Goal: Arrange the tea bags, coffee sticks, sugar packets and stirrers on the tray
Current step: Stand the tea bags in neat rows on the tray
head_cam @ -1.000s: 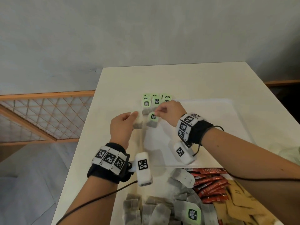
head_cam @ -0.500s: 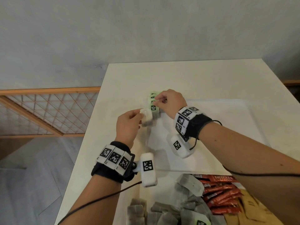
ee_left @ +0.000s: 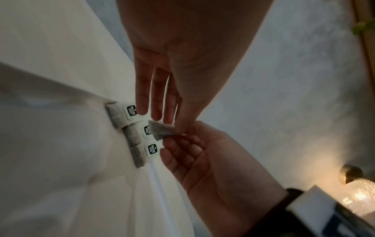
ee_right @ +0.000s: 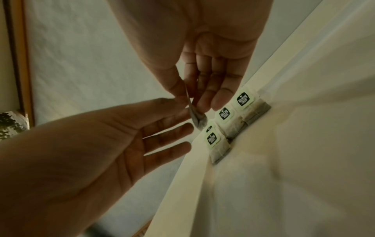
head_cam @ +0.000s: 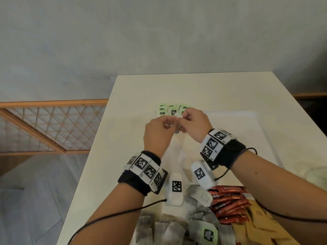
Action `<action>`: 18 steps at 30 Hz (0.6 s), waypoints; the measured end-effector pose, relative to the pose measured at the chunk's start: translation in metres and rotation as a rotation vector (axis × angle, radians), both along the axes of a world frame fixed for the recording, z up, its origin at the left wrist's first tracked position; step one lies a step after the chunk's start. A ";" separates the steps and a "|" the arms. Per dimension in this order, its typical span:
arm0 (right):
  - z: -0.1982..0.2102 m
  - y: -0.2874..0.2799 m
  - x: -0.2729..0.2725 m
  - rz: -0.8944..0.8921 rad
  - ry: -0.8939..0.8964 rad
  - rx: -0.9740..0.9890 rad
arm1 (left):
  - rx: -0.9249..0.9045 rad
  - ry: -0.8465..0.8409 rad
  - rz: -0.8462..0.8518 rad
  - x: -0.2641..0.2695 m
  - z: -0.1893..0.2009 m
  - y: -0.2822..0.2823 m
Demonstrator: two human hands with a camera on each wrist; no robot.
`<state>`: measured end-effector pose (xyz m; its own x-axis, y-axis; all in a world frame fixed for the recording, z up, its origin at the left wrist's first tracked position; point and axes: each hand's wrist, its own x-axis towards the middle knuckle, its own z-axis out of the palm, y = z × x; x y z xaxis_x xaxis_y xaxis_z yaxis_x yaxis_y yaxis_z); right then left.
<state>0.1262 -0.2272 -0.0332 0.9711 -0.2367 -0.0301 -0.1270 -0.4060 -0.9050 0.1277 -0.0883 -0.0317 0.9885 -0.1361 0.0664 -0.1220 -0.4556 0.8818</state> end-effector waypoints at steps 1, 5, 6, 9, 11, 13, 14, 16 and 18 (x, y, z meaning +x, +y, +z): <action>0.004 0.001 -0.003 -0.001 -0.002 0.012 | 0.005 0.002 -0.015 -0.001 0.000 -0.002; 0.019 0.001 -0.011 0.058 0.014 0.121 | 0.021 -0.050 -0.026 0.000 0.000 -0.006; 0.020 -0.001 -0.012 0.049 0.006 0.125 | -0.003 -0.045 -0.015 0.002 -0.002 -0.005; 0.012 -0.010 -0.011 -0.003 -0.018 0.076 | -0.076 0.051 0.005 0.005 -0.008 -0.001; 0.002 -0.014 -0.010 0.054 0.037 0.063 | -0.094 0.130 -0.012 0.004 -0.014 0.002; -0.009 -0.015 -0.009 0.099 0.098 0.052 | -0.080 0.175 -0.039 0.004 -0.018 0.005; -0.013 -0.015 -0.007 0.106 0.121 0.033 | -0.035 0.164 -0.040 0.006 -0.020 0.007; -0.020 -0.015 -0.001 0.103 0.161 -0.018 | 0.140 0.077 0.020 0.015 -0.024 0.012; -0.024 -0.017 0.008 0.079 0.195 -0.064 | 0.320 0.001 0.079 0.028 -0.023 0.017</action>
